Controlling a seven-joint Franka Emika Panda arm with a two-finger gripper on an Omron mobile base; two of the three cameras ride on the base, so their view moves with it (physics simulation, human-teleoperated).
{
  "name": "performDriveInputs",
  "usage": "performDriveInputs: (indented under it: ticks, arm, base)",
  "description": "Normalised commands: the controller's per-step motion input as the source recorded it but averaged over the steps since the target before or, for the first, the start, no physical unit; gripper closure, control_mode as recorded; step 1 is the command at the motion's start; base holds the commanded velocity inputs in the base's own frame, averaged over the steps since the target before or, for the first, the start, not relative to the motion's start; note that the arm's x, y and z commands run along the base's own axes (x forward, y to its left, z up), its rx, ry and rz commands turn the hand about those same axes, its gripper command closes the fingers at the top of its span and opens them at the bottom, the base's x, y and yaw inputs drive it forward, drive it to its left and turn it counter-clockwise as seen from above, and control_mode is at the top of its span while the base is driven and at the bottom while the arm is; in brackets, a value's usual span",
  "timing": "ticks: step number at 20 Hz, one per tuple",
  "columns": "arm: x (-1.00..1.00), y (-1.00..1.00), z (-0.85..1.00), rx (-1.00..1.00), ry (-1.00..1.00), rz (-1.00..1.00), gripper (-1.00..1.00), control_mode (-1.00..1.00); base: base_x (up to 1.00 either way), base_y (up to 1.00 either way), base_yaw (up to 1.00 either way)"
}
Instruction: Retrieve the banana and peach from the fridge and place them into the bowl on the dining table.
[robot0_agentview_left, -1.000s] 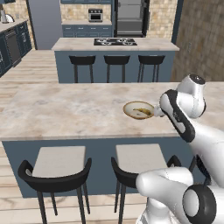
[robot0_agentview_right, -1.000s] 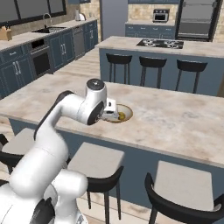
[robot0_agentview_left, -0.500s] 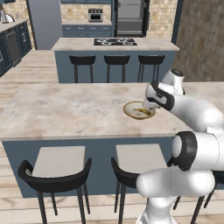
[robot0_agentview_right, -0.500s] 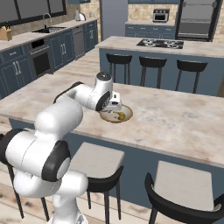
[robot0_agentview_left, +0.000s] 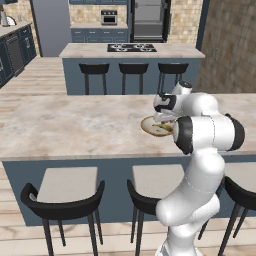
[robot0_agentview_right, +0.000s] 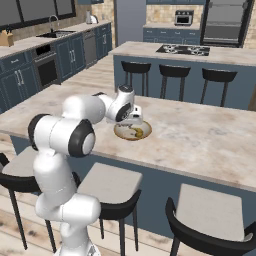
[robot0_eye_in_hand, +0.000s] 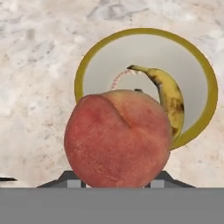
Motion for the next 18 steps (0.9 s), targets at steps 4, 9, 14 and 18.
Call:
performDriveInputs:
  ticks: [4, 9, 14, 18]
  arm:
    - [1.00, -0.19, -0.53, 0.00, 0.03, -0.01, 1.00, -1.00]
    - [0.93, -0.22, -0.40, 0.00, 0.00, -0.02, 1.00, -1.00]
    - [0.59, -0.08, -0.32, 0.00, 0.00, -0.01, 1.00, -1.00]
    - [0.22, 0.01, -0.39, 0.00, 0.00, 0.00, 1.00, -1.00]
  base:
    - [0.00, 0.00, 0.00]
    - [0.00, 0.00, 0.00]
    - [0.00, 0.00, 0.00]
    - [0.00, 0.00, 0.00]
